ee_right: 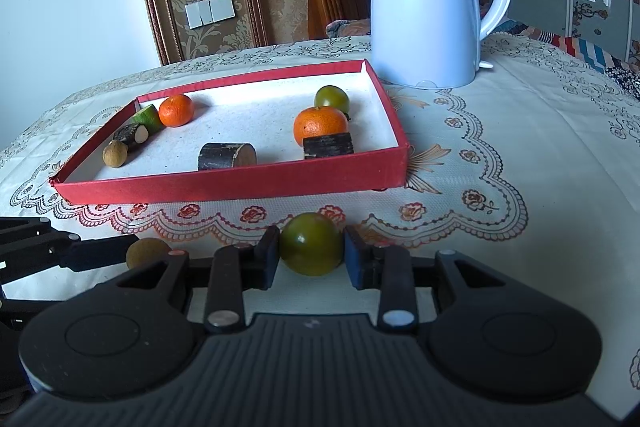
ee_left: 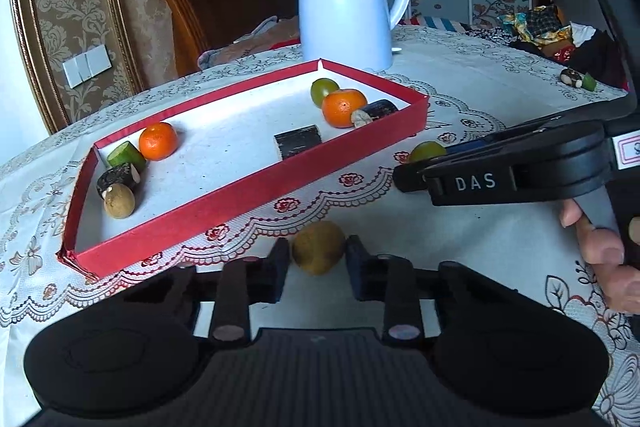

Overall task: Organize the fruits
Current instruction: 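Carry the kiwi and lime over the tray with both tools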

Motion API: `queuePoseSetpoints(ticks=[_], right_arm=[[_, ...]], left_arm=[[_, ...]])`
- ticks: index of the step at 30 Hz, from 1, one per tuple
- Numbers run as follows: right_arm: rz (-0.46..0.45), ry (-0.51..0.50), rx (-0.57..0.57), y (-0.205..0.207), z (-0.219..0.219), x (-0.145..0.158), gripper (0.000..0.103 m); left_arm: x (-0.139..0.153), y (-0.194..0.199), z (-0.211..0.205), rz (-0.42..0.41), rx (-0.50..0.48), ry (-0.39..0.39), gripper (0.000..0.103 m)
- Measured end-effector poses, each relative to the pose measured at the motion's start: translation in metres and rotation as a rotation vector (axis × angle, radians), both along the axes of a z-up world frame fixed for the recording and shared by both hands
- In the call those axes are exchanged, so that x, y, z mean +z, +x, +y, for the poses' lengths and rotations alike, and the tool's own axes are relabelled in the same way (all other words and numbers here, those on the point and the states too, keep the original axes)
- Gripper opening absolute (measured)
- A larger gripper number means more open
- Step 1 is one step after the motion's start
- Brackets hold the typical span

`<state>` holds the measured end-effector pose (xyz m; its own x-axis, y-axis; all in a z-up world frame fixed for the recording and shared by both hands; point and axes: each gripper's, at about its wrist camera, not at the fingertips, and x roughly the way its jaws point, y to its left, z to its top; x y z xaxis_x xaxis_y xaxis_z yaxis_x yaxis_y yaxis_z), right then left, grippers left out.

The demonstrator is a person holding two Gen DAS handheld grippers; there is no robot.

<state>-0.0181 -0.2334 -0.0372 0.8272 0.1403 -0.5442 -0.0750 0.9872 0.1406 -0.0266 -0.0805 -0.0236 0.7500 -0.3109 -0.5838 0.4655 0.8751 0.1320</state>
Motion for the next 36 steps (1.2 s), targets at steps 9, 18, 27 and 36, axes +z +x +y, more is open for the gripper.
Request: queuePoseSetpoints(ticks=[9, 18, 27, 36], right_arm=[[-0.005, 0.005, 0.004, -0.001, 0.0, 0.0, 0.031], [-0.052, 0.004, 0.015, -0.008, 0.001, 0.004, 0.031], [-0.136, -0.087, 0.021, -0.005, 0.012, 0.024, 0.031], [-0.155, -0.078, 0.003, 0.026, 0.017, 0.037, 0.031]], left_arm=[[0.005, -0.006, 0.004, -0.037, -0.003, -0.027, 0.027], [0.02, 0.001, 0.027, -0.096, 0.109, -0.132, 0.027], [0.03, 0.023, 0.045, -0.084, 0.236, -0.177, 0.027], [0.039, 0.054, 0.046, -0.104, 0.317, -0.151, 0.027]])
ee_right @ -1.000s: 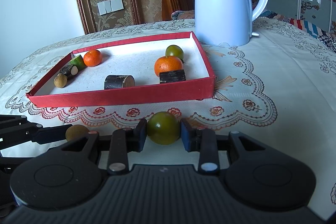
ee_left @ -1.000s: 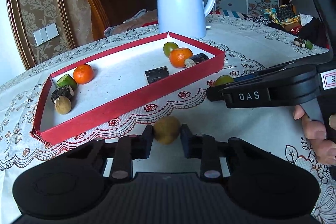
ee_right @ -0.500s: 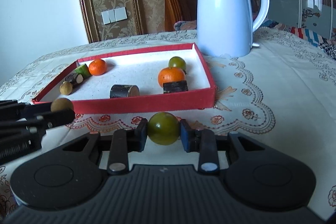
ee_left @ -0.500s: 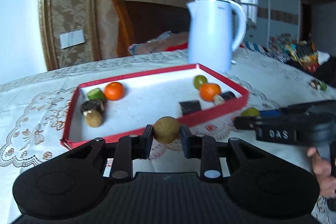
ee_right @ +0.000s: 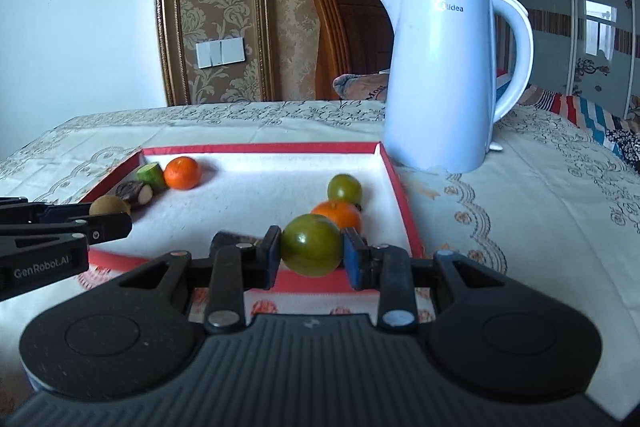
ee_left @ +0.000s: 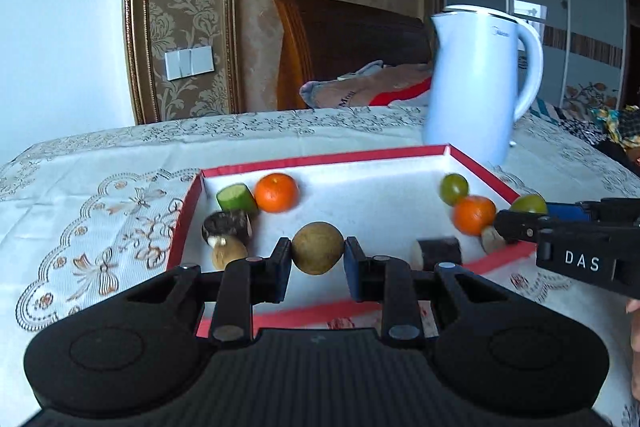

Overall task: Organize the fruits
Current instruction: 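Carry the kiwi and lime over the tray with both tools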

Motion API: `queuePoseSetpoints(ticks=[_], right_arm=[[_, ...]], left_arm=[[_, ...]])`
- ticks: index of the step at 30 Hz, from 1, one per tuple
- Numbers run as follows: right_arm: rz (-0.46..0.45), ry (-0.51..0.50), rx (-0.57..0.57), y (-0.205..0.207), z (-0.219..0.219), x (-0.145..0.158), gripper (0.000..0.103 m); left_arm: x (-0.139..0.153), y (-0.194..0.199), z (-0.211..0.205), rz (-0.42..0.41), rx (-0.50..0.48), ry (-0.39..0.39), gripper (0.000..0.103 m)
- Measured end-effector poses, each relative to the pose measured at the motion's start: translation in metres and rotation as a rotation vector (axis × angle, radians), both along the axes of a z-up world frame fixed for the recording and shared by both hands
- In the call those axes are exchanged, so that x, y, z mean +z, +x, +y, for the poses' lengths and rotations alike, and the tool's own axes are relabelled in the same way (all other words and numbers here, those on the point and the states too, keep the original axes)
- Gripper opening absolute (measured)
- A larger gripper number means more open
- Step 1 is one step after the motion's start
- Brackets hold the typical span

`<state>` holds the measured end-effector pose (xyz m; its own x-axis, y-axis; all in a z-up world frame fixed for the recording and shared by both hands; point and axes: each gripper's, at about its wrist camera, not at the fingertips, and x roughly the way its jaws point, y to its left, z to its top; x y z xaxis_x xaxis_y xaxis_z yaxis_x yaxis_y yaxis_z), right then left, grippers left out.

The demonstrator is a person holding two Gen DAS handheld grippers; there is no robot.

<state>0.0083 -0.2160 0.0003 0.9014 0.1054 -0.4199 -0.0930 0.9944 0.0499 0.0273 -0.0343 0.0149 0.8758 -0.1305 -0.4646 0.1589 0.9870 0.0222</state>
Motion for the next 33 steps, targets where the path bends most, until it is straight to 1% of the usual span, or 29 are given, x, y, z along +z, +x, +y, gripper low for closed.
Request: queuePoseSetpoints(ticks=[4, 11, 16, 19, 23, 26, 29, 33], right_arm=[[0.005, 0.007, -0.009, 0.016, 0.001, 0.001, 0.031], [0.014, 0.005, -0.013, 0.043, 0.008, 0.002, 0.031], [0.025, -0.011, -0.014, 0.065, 0.018, 0.0, 0.031], [0.033, -0.018, -0.006, 0.076, 0.023, -0.001, 0.031], [0.043, -0.026, 0.01, 0.086, 0.03, -0.005, 0.031], [0.069, -0.022, 0.025, 0.095, 0.034, -0.009, 0.031], [0.082, -0.051, 0.02, 0.101, 0.039, -0.014, 0.031], [0.099, -0.061, 0.006, 0.105, 0.039, -0.019, 0.031]], left_arm=[[-0.001, 0.012, -0.002, -0.005, 0.028, 0.016, 0.027], [-0.007, 0.04, 0.001, 0.016, 0.09, 0.028, 0.027], [-0.011, 0.061, 0.009, 0.058, 0.124, 0.003, 0.027], [-0.015, 0.068, 0.009, 0.06, 0.147, 0.027, 0.027], [-0.017, 0.076, 0.009, 0.06, 0.146, 0.018, 0.027], [-0.019, 0.078, 0.007, 0.051, 0.148, 0.023, 0.027], [-0.018, 0.079, 0.004, 0.05, 0.15, 0.022, 0.027], [-0.019, 0.082, 0.003, 0.049, 0.153, 0.017, 0.027]])
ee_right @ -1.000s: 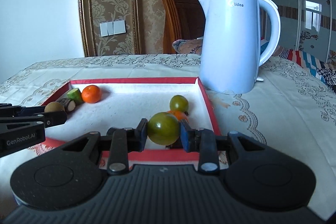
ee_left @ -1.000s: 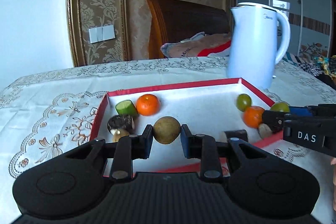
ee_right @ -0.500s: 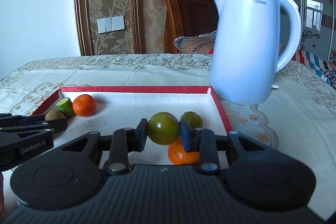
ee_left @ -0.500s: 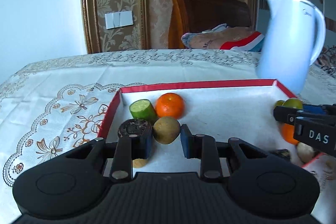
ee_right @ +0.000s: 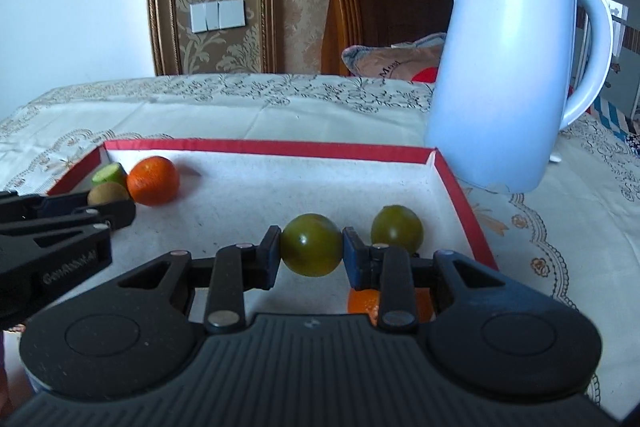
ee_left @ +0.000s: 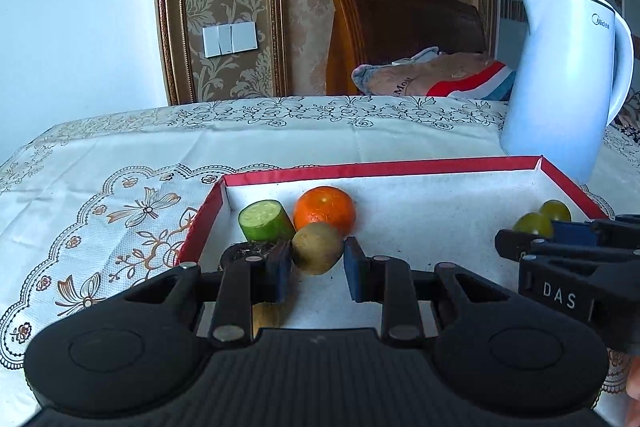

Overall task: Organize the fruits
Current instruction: 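Carry the kiwi and lime over the tray with both tools, then open the right tool to release the lime in the tray while the left tool releases the kiwi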

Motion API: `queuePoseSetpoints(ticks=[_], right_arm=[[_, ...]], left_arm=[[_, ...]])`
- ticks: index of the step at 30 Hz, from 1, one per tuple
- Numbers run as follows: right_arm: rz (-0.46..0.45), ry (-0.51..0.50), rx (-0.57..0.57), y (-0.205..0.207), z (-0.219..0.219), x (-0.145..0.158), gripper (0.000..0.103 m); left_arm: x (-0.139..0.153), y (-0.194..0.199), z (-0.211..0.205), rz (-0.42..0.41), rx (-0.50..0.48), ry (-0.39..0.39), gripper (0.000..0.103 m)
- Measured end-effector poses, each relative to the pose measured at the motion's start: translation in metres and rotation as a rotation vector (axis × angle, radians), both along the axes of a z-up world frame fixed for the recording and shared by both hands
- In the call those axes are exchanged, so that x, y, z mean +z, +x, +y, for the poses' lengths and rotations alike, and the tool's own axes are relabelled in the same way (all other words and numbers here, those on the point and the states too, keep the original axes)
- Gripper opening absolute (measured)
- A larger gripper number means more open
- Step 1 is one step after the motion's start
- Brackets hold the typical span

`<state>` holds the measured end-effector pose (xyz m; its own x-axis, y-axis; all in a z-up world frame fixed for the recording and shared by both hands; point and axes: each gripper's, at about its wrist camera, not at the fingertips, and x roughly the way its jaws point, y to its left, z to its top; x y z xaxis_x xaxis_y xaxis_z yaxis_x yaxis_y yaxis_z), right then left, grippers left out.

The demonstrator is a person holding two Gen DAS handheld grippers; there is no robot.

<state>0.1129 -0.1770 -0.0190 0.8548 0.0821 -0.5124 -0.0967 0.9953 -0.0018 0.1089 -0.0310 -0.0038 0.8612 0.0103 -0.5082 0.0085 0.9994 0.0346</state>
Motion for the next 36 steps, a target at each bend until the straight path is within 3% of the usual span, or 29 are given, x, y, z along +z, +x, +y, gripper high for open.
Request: queuePoseSetpoints(ticks=[8, 12, 15, 22, 32, 36], right_arm=[[-0.013, -0.008, 0.027, 0.002, 0.005, -0.002, 0.031], [-0.016, -0.04, 0.024, 0.004, 0.008, -0.003, 0.031], [-0.022, -0.059, 0.019, 0.004, 0.01, -0.004, 0.031], [-0.012, 0.007, 0.055, 0.0, 0.009, -0.003, 0.031], [-0.021, -0.103, -0.017, 0.005, 0.013, -0.007, 0.032], [-0.019, -0.074, 0.004, 0.001, 0.013, -0.005, 0.033]], left_arm=[[-0.003, 0.001, 0.0, -0.002, -0.004, -0.004, 0.028], [-0.009, 0.009, 0.004, 0.062, 0.007, -0.022, 0.028], [-0.008, 0.008, 0.009, 0.055, 0.025, -0.043, 0.028], [-0.011, 0.009, 0.008, 0.055, 0.021, -0.03, 0.028], [-0.01, 0.007, 0.008, 0.049, 0.022, -0.031, 0.028], [-0.01, 0.006, 0.008, 0.047, 0.022, -0.031, 0.028]])
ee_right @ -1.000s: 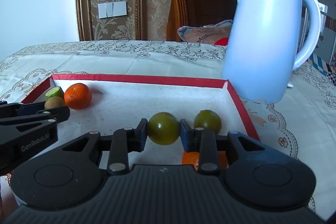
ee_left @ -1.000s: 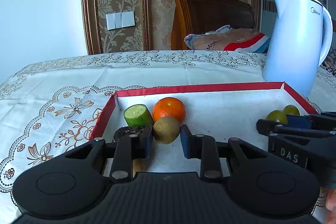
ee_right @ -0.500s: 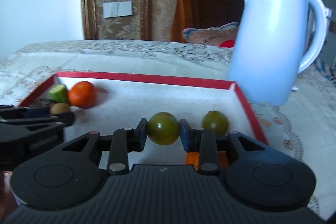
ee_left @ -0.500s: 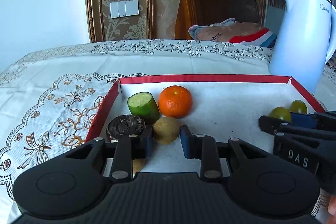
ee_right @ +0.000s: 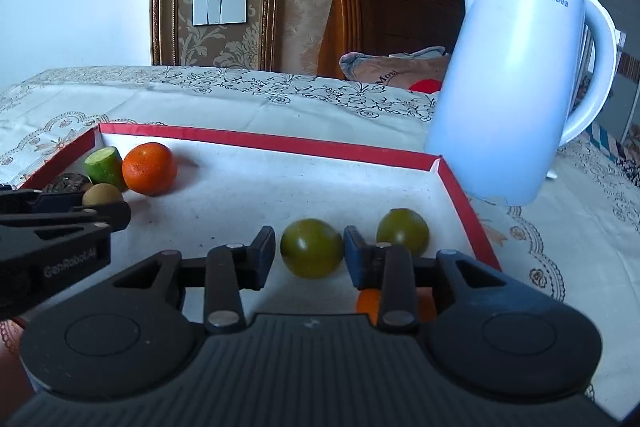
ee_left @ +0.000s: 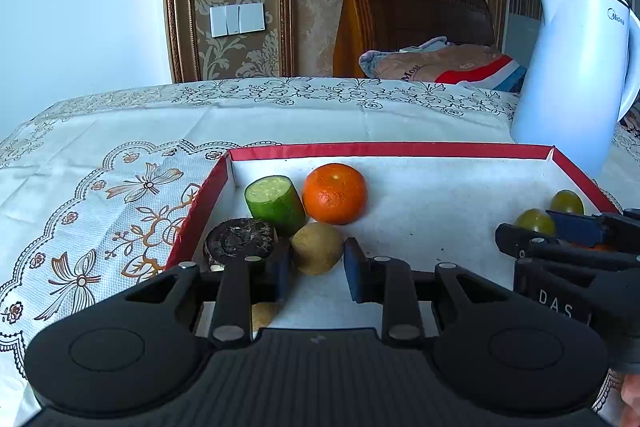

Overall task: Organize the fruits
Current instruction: 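Open the right tool to release the lime in the tray while the left tool releases the kiwi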

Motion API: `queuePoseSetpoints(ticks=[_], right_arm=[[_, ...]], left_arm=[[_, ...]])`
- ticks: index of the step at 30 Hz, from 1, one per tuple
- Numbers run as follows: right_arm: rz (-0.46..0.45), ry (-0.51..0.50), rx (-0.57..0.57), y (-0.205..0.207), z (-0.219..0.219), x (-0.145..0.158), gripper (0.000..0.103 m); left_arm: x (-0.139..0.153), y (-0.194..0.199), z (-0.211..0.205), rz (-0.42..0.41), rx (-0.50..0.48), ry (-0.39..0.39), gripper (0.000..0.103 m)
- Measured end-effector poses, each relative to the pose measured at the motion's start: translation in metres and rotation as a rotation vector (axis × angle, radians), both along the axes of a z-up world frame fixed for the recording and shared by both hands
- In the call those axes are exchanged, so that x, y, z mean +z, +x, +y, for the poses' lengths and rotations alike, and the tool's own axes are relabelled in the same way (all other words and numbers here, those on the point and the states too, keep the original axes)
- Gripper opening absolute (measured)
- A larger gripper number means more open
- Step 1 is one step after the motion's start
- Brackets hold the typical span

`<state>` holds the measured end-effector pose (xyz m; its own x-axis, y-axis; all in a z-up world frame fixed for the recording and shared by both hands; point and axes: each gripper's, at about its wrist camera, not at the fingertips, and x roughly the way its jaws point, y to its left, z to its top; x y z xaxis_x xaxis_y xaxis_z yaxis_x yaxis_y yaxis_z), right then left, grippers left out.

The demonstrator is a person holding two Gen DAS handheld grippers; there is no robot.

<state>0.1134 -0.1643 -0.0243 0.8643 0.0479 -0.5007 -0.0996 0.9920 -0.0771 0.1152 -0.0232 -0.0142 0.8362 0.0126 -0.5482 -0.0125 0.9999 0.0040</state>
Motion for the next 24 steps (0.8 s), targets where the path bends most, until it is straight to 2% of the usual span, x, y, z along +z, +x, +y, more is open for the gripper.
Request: queuePoseSetpoints(ticks=[8, 10, 12, 24], right_arm=[[-0.009, 0.007, 0.012, -0.004, 0.0, -0.001, 0.038], [-0.016, 0.024, 0.01, -0.008, -0.002, 0.0, 0.048], [-0.028, 0.045, 0.01, -0.011, -0.005, 0.002, 0.052], [-0.043, 0.066, 0.03, -0.021, -0.008, 0.004, 0.053]], left_arm=[[0.0, -0.001, 0.001, -0.003, -0.004, -0.002, 0.028], [0.001, -0.003, 0.0, -0.006, -0.004, 0.002, 0.028], [0.001, -0.004, 0.0, -0.009, -0.007, 0.002, 0.028], [0.002, -0.01, 0.001, -0.012, -0.017, -0.004, 0.03]])
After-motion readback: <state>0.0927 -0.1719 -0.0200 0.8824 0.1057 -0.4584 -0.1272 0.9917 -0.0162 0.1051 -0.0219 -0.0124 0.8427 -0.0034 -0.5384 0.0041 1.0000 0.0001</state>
